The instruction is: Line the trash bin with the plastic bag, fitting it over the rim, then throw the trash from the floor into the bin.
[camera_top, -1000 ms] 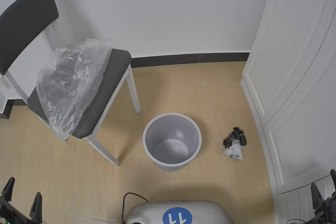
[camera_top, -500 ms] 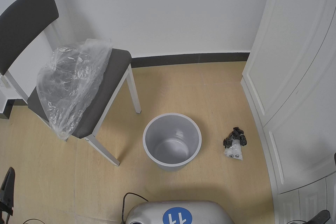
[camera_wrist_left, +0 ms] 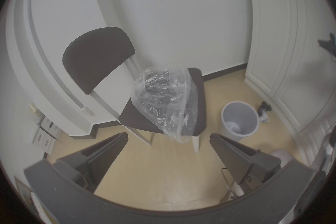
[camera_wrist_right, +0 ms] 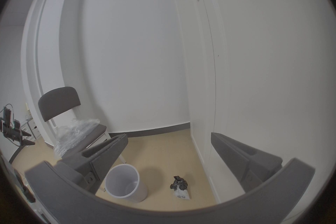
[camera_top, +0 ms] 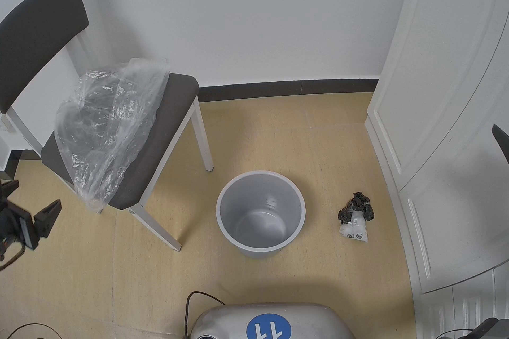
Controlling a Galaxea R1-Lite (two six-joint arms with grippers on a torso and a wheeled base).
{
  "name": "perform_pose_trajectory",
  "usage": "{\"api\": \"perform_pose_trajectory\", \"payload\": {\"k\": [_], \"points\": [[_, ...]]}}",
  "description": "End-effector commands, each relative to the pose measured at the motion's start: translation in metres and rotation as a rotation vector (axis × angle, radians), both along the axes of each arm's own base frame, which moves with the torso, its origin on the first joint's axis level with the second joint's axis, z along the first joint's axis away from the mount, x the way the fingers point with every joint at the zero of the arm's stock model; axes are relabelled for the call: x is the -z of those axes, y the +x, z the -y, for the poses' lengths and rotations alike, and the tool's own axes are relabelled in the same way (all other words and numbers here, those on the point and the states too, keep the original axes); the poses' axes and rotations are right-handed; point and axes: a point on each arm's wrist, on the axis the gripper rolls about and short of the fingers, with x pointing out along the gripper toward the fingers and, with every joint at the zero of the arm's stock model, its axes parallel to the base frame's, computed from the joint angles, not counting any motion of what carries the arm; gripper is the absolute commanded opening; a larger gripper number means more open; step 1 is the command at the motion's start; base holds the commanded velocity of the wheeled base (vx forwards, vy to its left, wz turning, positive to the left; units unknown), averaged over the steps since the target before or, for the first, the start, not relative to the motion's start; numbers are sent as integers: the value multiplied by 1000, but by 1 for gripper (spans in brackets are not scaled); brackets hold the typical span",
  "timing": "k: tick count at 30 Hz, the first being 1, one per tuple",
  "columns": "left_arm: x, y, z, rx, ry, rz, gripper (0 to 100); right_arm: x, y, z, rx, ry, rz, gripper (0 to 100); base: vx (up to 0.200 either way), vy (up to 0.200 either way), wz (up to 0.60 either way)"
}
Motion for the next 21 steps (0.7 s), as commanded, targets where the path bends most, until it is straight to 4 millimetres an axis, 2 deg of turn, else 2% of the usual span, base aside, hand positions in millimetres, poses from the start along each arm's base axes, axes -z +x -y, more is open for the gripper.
{"api": "perform_pose_trajectory", "payload": {"k": [1,8,9,10,14,21], "points": [[10,77,7,-46,142,-138,100,3,43,-6,-2,7,-84,100,0,0,0],[19,116,14,-21,177,-154,100,3,43,-12,-47,5,-88,100,0,0,0],[19,116,14,-21,177,-154,100,3,43,-12,-47,5,-88,100,0,0,0],[20,130,17,-11,192,-143,100,4,43,-14,-59,4,-92,100,0,0,0],[22,154,22,-3,198,-108,100,5,45,-15,-62,3,-98,100,0,0,0],[32,181,25,-1,201,-131,100,6,47,-15,-65,2,-108,100,0,0,0]]}}
